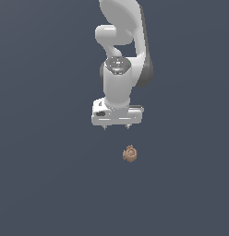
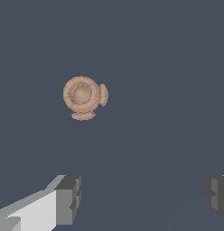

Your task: Pick up the object and move it to a goal position.

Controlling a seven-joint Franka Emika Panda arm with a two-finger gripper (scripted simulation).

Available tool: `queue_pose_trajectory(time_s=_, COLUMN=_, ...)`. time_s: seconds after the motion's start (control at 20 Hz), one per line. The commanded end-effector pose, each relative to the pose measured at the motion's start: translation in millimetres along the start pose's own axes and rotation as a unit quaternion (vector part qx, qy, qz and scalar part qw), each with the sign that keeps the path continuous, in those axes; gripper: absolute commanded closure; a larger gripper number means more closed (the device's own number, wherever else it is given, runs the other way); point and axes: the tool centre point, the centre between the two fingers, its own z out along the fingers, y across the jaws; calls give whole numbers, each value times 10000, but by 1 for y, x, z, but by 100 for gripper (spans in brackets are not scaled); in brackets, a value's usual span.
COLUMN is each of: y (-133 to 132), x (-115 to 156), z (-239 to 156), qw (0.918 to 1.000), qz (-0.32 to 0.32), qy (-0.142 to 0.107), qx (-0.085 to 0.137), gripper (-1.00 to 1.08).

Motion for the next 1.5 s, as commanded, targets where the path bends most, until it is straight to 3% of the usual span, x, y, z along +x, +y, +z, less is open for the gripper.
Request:
queue_pose_trajectory(time_s=0.0, y=0, x=0, z=0, qw=10000, qz=18, qy=2, qx=0, gripper=-92)
queue_pose_trajectory(time_s=0.4, y=-5, x=9, z=5, qw=9993, qz=365, qy=-11, qx=10, gripper=-92)
queue_pose_trajectory(time_s=0.8, y=-16, x=26, z=17, qw=9940, qz=1095, qy=-38, qx=23, gripper=-92)
queue_pose_trajectory(time_s=1.1, y=-28, x=42, z=31, qw=9834, qz=1815, qy=-65, qx=24, gripper=-92)
queue_pose_trajectory(time_s=1.45, y=-43, x=59, z=47, qw=9646, qz=2636, qy=-93, qx=10, gripper=-92)
